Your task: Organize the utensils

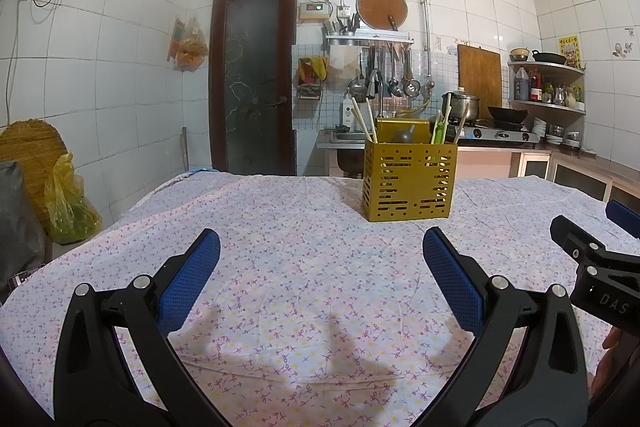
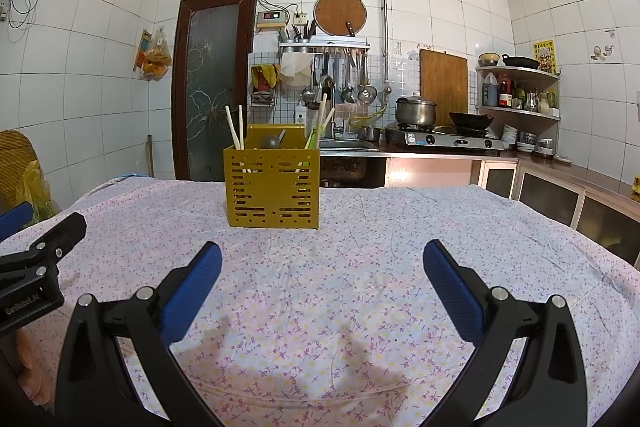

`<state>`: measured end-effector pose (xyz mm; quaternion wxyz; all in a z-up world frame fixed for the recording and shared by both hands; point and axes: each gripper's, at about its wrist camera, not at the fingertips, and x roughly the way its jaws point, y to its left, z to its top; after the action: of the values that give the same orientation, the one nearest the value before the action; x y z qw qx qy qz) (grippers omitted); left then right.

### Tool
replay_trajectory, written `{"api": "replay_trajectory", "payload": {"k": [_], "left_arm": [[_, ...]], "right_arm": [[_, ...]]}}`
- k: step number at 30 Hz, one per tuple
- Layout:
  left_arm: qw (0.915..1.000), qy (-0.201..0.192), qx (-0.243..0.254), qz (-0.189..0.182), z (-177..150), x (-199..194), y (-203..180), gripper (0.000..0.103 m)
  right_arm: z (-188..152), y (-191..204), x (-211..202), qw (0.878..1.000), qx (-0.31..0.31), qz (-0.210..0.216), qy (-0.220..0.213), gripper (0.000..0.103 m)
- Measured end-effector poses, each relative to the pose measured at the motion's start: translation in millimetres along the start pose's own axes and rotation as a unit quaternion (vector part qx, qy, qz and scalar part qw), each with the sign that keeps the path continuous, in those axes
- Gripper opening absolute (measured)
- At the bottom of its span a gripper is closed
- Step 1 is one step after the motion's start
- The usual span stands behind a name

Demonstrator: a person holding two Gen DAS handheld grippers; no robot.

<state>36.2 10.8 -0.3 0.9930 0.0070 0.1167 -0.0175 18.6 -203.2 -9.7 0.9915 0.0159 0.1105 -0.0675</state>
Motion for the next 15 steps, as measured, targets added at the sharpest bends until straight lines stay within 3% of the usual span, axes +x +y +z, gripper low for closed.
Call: {"api": "replay_trajectory", "payload": {"k": [15], "left_arm": [[1.0, 0.004, 0.001, -0.005, -0.9, -0.5, 0.1, 0.098]], "right_arm": [[0.7, -0.1, -0.2, 1.0, 0.0, 0.0, -0.001, 0.098]]}}
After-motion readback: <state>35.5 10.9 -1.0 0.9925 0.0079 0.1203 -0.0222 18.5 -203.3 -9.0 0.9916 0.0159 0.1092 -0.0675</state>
